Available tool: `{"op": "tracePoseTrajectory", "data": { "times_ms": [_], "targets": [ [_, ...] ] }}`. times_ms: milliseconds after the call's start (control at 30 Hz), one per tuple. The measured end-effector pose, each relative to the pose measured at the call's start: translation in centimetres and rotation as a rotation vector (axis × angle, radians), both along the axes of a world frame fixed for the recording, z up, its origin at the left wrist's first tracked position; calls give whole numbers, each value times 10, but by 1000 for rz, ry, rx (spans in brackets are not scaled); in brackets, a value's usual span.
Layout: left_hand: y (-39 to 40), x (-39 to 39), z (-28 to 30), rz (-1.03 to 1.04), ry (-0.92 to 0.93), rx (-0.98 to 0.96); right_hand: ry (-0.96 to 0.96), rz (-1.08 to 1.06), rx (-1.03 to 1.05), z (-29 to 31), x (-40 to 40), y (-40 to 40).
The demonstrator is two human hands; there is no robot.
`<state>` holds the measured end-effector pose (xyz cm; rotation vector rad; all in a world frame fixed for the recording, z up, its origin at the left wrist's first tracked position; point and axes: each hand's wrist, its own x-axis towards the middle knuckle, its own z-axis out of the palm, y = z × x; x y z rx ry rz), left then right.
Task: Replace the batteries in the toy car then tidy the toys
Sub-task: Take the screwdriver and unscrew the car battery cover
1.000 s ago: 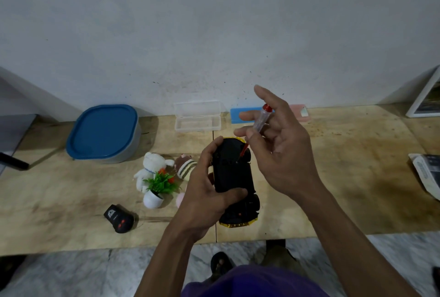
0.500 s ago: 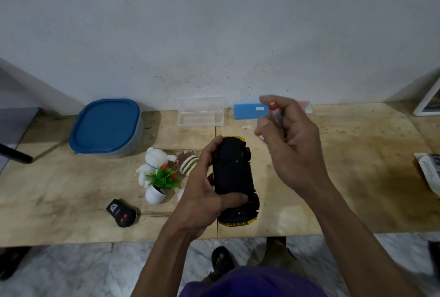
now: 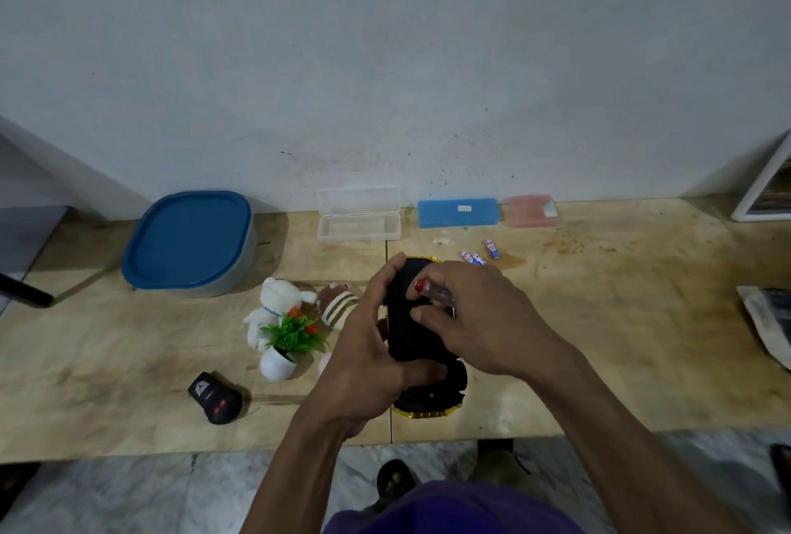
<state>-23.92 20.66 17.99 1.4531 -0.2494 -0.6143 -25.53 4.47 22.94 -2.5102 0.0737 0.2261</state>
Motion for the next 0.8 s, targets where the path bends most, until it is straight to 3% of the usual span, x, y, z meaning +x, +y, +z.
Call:
{"op": "tracePoseTrajectory", "data": {
  "times_ms": [267,500,800],
  "targets": [
    [5,1,-12,36,43,18,8,1,123,-10,-4,-3],
    [8,5,-19,42,46,28,-66,-252,316,-28,-7,-1],
    [-7,10,-34,11,95,79,-6,-328,474,-45,-8,-16]
  ]
}}
